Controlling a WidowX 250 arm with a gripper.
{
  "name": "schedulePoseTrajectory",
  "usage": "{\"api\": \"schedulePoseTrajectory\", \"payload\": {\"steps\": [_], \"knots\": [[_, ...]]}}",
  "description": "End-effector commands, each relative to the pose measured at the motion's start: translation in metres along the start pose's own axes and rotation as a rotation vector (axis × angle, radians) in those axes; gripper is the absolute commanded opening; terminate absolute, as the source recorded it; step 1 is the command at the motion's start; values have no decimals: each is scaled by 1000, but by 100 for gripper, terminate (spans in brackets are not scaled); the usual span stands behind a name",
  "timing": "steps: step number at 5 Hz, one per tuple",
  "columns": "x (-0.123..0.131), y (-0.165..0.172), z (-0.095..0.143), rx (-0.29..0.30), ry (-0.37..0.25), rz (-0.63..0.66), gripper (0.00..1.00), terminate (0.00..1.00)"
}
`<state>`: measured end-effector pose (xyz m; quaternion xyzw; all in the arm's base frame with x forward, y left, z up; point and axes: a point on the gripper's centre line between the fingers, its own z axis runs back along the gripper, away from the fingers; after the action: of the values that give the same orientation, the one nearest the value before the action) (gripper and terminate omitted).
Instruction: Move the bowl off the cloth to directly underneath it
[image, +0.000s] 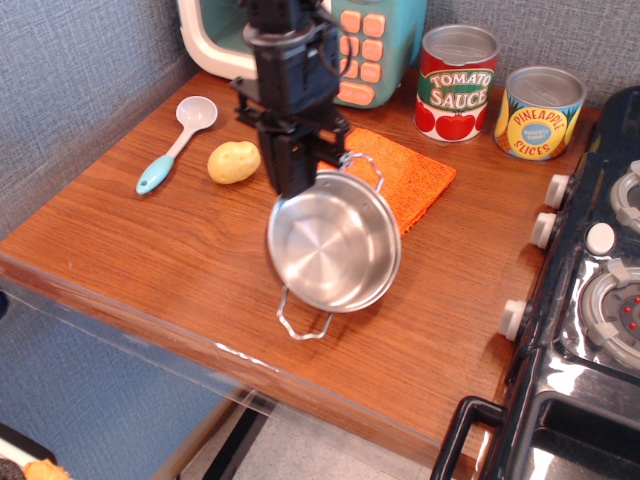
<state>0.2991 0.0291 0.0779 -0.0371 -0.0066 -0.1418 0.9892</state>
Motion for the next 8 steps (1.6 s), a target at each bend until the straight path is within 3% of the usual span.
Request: {"api": "schedulePoseTrajectory", "payload": {"steps": [1,2,3,4,6,7,8], "knots": [[-10,13,1,24,44,62,0,0],[-11,20,-16,17,117,119,0,0],[-13,23,-26,32,129,187,0,0],[-15,22,-23,42,86,229,100,0],[-16,8,23,85,-113,131,100,0],[-14,2,38,67,-159,129,100,0],[-8,3,29,39,-124,157,100,0]]}}
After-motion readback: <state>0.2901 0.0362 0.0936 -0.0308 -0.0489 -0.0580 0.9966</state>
